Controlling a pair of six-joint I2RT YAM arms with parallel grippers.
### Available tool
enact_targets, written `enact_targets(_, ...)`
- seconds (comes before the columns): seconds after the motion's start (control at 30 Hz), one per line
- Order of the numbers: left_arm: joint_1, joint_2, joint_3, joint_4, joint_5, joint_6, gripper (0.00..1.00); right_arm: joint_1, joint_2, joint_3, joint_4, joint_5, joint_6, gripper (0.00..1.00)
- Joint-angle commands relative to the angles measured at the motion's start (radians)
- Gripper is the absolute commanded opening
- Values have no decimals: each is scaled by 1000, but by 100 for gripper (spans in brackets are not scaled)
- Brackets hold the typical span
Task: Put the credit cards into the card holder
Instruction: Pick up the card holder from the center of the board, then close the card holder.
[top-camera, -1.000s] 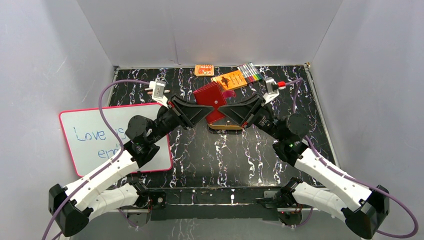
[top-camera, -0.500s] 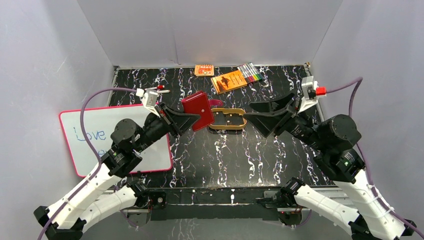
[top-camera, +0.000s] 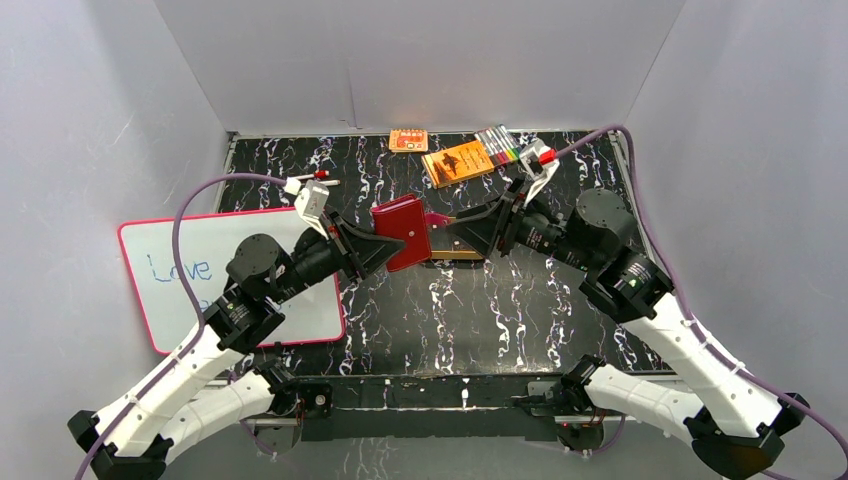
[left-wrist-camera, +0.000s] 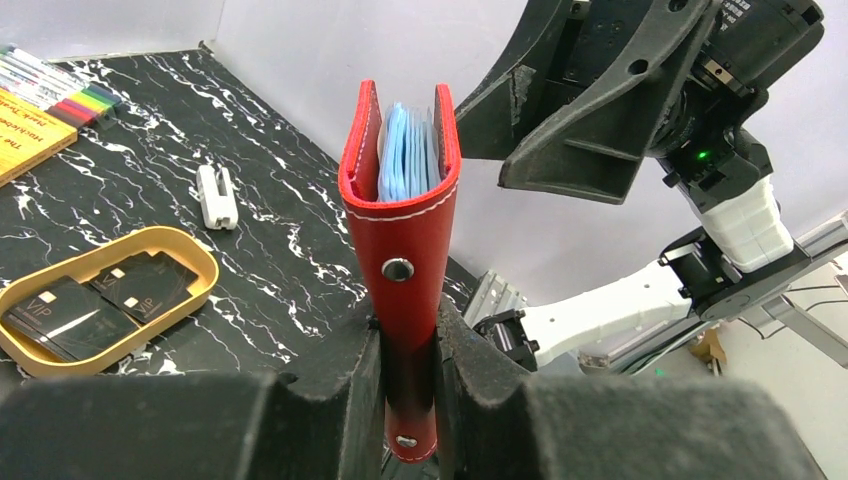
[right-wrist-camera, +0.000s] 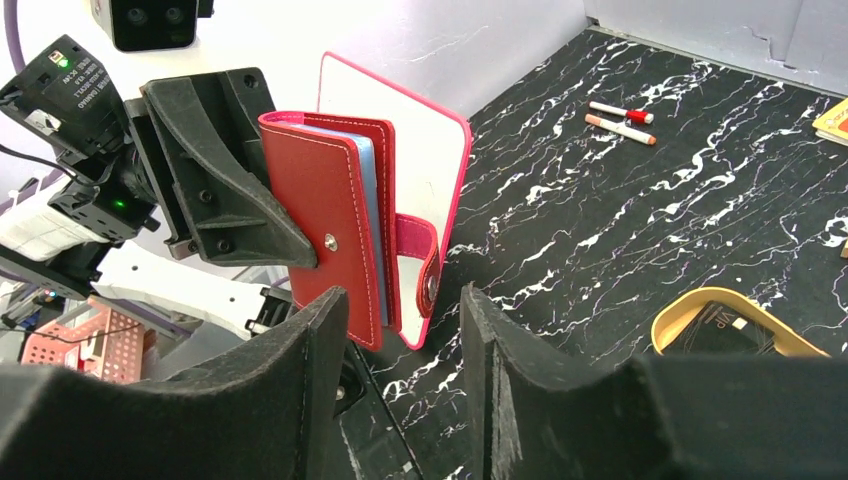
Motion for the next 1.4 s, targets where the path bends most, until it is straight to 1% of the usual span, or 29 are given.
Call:
enact_targets(0.0, 0, -16, 45, 32, 33, -13, 0, 2, -21, 8, 57, 29, 3, 51)
enact_targets(0.2, 0, -29, 41, 27, 23, -14, 0, 2, -15, 3, 63, 19, 6, 42)
enact_targets(0.3, 0, -29, 46, 22, 23, -9, 0, 1, -8, 2, 69, 5, 6, 39)
enact_targets(0.7, 0, -38, 46, 26, 20, -5, 0, 1, 18, 26, 42, -34, 0, 39)
enact_targets(0.77, 0, -38, 47, 26, 22, -5, 0, 2, 18, 26, 41, -32, 0, 38)
enact_targets(1.03, 0, -41, 50, 23, 21, -3, 0, 1, 19, 29, 44, -38, 0, 27)
enact_targets(1.37, -1, -44, 49, 24, 20, -1, 0, 1, 27, 30, 43, -44, 5, 26)
